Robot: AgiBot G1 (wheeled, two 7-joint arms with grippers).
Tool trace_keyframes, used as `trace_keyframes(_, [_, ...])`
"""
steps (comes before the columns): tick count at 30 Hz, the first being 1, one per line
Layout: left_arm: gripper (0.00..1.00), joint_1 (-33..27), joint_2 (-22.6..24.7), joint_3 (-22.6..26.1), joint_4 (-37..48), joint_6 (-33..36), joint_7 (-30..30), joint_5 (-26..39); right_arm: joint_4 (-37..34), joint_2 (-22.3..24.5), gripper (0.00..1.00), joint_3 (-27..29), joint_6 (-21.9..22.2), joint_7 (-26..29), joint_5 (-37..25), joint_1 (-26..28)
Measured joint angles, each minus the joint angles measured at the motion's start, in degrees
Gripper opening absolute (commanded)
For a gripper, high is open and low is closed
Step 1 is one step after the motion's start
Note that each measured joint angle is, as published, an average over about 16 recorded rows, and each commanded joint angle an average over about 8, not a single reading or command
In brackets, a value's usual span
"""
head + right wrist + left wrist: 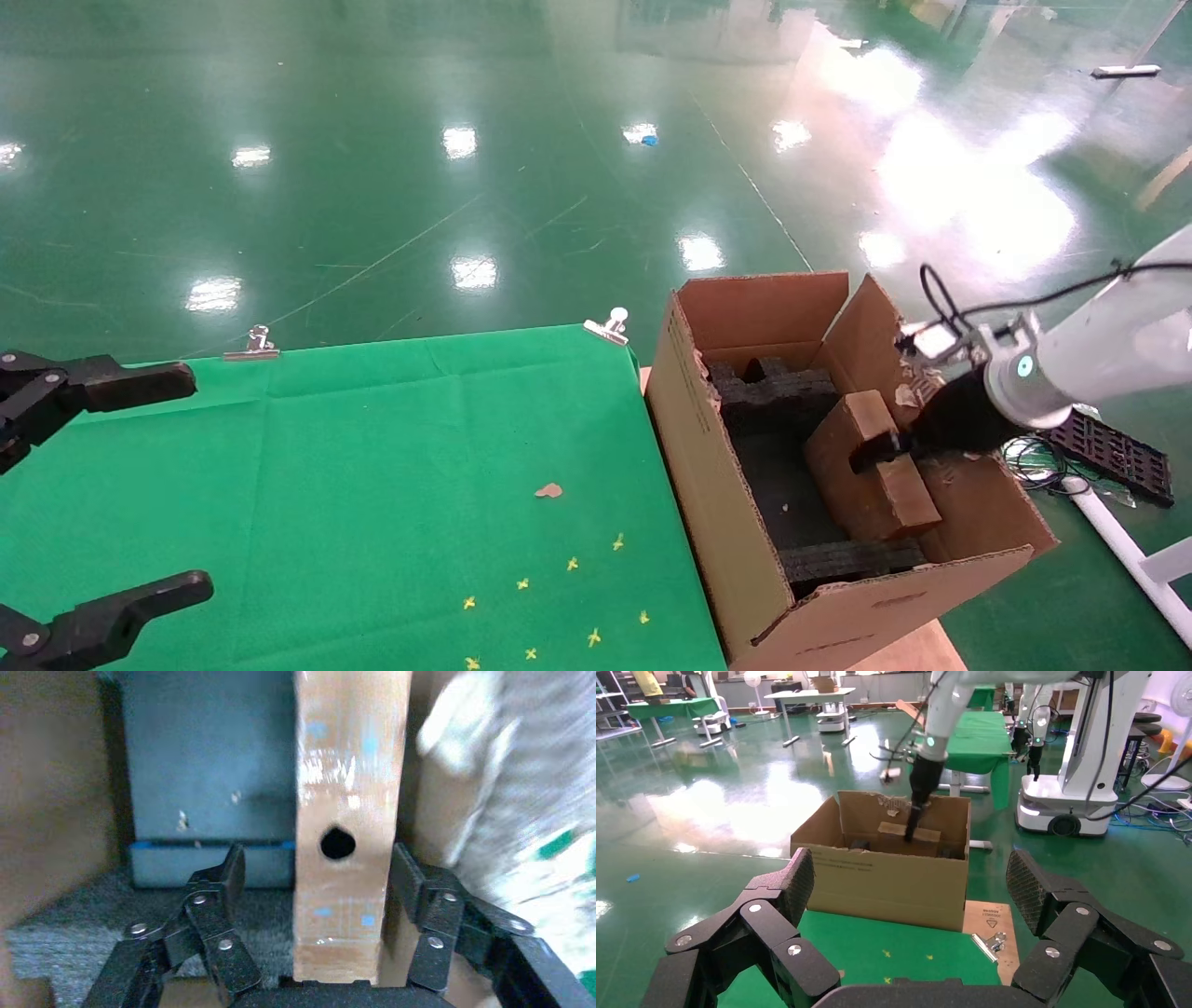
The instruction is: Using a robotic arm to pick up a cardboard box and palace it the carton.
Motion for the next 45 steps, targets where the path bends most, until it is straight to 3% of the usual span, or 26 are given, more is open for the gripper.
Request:
trace_keyframes(14, [1.00,0.0,0.0,0.0,0.0,0.0,0.0,0.0,0.8,0.7,1.00,0.3,-4.1,-9.0,0.3,16.9])
trace_keyframes(21, [1.00,0.0,0.0,0.0,0.0,0.0,0.0,0.0,2.1,1.4,1.00,1.5,-5.4,-11.4,0.8,20.3])
trace_keyframes(30, [1.00,0.0,0.0,0.0,0.0,0.0,0.0,0.0,7.9,2.7,1.00,9.3,-6.6,-13.7,1.7,16.1])
trace_keyframes(45, [1.00,0.0,0.0,0.1,0.1,0.0,0.1,0.0,25.2,6.1,1.00,32.8,-9.8,-19.9,3.5,0.4])
